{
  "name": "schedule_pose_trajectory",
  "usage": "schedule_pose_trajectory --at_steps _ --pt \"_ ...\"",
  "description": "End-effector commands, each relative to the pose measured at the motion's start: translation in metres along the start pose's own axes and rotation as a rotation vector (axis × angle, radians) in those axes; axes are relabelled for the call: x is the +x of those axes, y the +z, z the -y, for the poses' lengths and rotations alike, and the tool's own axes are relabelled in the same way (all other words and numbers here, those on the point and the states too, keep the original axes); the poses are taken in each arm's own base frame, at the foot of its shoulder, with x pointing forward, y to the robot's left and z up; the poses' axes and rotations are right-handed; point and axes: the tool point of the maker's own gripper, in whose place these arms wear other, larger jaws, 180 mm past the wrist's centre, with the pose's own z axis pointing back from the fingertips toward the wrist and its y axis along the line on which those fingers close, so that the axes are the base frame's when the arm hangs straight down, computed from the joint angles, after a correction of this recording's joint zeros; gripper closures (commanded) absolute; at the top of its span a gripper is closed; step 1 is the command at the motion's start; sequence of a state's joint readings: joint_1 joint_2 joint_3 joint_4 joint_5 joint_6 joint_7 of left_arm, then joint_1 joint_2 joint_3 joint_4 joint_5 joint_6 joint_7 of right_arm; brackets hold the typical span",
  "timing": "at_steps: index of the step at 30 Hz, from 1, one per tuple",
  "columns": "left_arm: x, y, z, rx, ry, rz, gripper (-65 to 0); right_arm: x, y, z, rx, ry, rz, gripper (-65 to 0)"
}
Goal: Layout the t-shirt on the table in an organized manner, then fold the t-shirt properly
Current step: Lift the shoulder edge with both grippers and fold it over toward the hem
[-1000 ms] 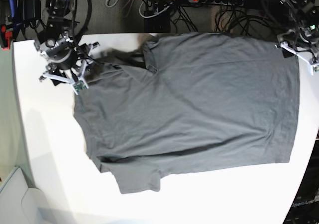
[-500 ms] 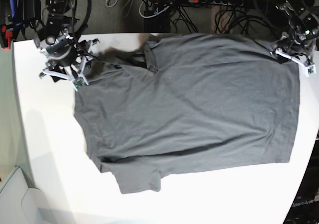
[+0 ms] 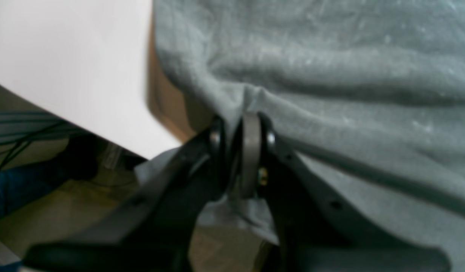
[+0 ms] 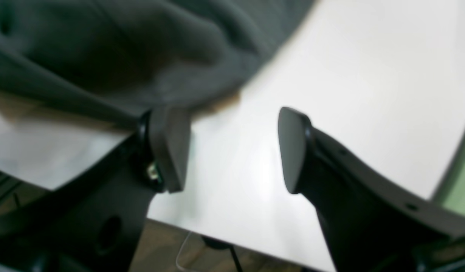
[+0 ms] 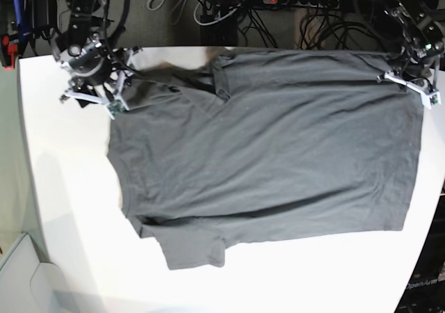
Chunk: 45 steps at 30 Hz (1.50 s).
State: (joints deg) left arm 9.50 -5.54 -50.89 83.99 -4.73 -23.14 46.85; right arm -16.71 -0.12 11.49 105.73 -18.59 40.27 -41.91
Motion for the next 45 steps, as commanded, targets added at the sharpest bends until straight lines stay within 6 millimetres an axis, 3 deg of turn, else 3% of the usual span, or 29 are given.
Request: schedule_pose_trajectory --at_steps 1,6,11,20,22,24,28,32,36,42,45 --pt "-0.02 0.0 -0.003 0.016 -0.015 -0.088 -6.4 0.008 0.003 0.001 -0.007 0.005 0.03 -38.0" --pt "-0.02 0.001 -0.002 0.016 -0.015 -0.088 -6.2 0.02 0.002 -0.019 0.04 0.047 0.056 -38.0" --pt "-0.021 0.001 -0.003 0.016 -0.016 -0.089 -6.2 0.021 0.001 -0.022 0.049 0.051 0.056 -38.0" --pt "-0.021 0.001 -0.003 0.019 -0.018 -0.09 -6.2 0.002 -0.031 -0.035 0.126 0.027 -0.019 -37.0" --pt "-0.02 0.001 -0.003 0.018 -0.017 -0.09 -6.2 0.0 -0.035 -0.035 0.131 0.026 -0.026 -33.1" --pt "-0.02 0.001 -0.003 0.018 -0.017 -0.09 -6.2 0.001 -0.037 -0.029 0.123 0.032 -0.031 -24.6" --pt "-0.017 0.002 -0.004 0.019 -0.019 -0.083 -6.2 0.004 -0.043 -0.024 0.118 0.029 -0.037 -1.9" --pt "-0.004 0.0 0.0 0.013 -0.015 -0.055 -5.9 0.0 -0.042 -0.014 0.1 0.05 -0.045 0.0" --pt "0.031 0.01 0.004 0.021 -0.032 0.036 -5.8 0.022 -0.023 0.015 0.012 0.089 0.023 0.0" --pt "0.1 0.04 0.016 0.039 -0.051 0.151 -5.8 0.082 0.019 0.053 -0.135 0.138 0.195 0.0" --pt "0.13 0.057 0.022 0.048 -0.053 0.209 -5.8 0.102 0.034 0.066 -0.189 0.148 0.243 0.0"
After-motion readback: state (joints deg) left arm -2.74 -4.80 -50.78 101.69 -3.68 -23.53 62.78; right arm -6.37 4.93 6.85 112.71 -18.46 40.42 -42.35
